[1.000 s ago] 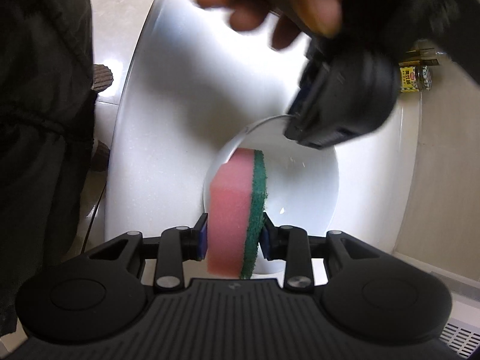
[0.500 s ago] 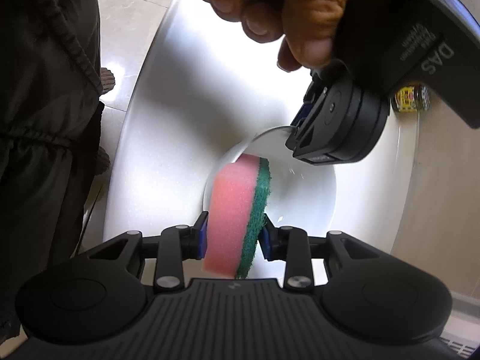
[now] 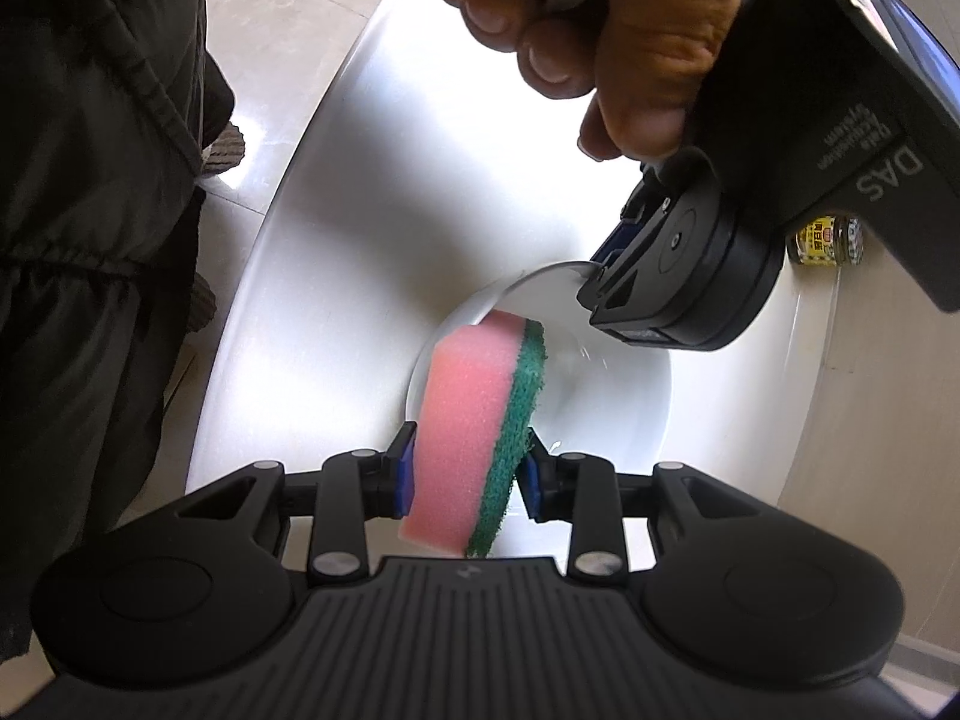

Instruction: Clean bowl

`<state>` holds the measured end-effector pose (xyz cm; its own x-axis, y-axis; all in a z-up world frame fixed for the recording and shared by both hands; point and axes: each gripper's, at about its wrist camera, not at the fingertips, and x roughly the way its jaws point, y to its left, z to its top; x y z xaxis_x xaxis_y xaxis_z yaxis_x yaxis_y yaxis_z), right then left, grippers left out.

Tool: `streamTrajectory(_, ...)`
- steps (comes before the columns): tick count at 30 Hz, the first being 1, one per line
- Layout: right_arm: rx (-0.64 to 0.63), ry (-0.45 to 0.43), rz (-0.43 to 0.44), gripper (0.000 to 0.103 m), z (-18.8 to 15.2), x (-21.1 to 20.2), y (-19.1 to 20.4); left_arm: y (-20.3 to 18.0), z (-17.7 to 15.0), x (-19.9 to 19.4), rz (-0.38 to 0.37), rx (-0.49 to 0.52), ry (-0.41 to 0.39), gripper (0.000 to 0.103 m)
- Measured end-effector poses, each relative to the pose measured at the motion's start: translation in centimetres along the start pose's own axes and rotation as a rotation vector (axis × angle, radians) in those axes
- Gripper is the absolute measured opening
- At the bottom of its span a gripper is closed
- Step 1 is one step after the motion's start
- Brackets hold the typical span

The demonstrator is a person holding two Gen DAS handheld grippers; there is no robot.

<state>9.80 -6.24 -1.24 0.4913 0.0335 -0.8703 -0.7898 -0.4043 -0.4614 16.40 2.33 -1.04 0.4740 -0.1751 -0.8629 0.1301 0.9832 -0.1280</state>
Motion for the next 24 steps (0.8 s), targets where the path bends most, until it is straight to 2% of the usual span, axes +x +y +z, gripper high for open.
streamTrajectory(3,0.010,0.016,0.004,0.029,-1.1,0.5,0.1,0.4,0.3,0.2,-0.030,0.022,0.002,0.012)
streamTrajectory(5,0.026,0.034,0.006,0.029,-0.5,0.8,-0.3,0.8,0.5,0.3,-0.059,0.039,0.004,0.012)
streamTrajectory(6,0.019,0.047,0.005,0.029,0.8,1.8,-0.2,0.9,0.6,0.4,-0.072,0.048,0.005,0.013)
streamTrajectory(9,0.003,0.080,0.013,0.029,7.5,8.1,1.8,1.2,1.0,0.6,-0.102,0.087,0.010,0.014)
streamTrajectory(13,-0.013,0.130,0.008,0.029,8.3,9.3,1.7,1.7,1.7,1.2,-0.154,0.110,0.027,0.018)
streamTrajectory(18,-0.006,0.164,0.020,0.029,8.7,10.4,1.4,2.5,1.1,1.1,-0.180,0.017,0.028,0.025)
streamTrajectory(22,0.011,0.178,0.033,0.029,8.8,10.7,1.3,2.4,-0.2,0.2,-0.156,-0.038,0.010,0.024)
streamTrajectory(24,0.021,0.179,0.045,0.029,8.4,10.1,1.3,1.9,-0.8,-0.1,-0.138,-0.041,-0.011,0.021)
